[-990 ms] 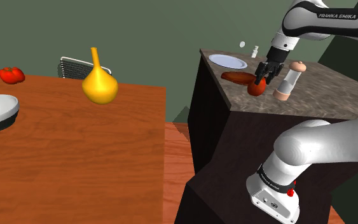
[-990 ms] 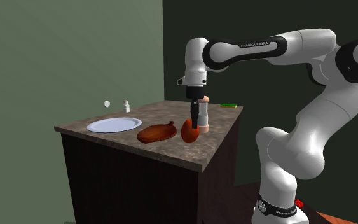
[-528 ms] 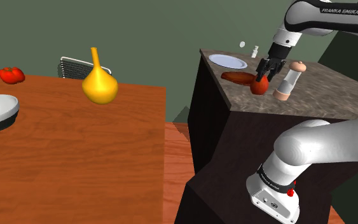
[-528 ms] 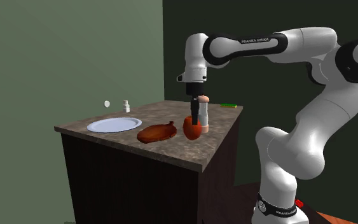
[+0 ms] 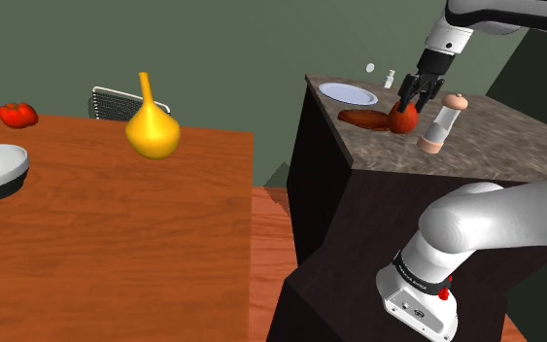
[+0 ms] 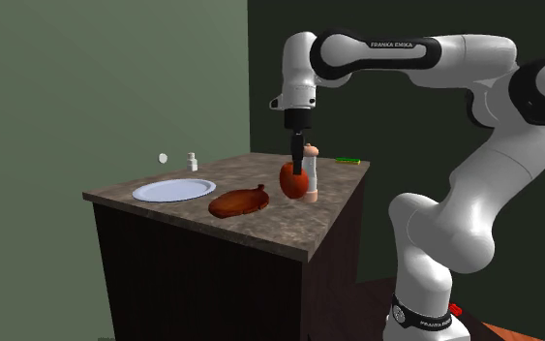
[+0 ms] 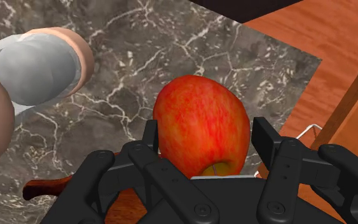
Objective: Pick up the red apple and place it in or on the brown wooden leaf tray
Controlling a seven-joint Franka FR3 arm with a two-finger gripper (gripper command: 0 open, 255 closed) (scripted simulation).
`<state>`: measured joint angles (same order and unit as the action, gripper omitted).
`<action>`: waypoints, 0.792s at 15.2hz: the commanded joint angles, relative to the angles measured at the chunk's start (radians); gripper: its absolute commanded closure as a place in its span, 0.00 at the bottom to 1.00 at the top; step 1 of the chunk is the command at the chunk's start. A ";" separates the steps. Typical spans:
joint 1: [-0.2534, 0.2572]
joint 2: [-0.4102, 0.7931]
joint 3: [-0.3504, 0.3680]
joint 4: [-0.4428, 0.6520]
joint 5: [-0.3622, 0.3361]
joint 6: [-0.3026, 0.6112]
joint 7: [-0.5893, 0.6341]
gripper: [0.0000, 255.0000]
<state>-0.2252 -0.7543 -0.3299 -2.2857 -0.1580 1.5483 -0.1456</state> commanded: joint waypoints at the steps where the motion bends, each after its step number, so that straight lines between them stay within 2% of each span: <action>1: 0.003 0.012 0.002 0.035 0.004 -0.023 -0.001 1.00; 8: 0.011 0.040 0.011 0.138 0.016 -0.099 -0.003 1.00; 12: 0.038 0.200 -0.049 0.281 0.027 -0.079 -0.053 1.00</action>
<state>-0.1924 -0.5910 -0.3625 -2.0427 -0.1330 1.4700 -0.1834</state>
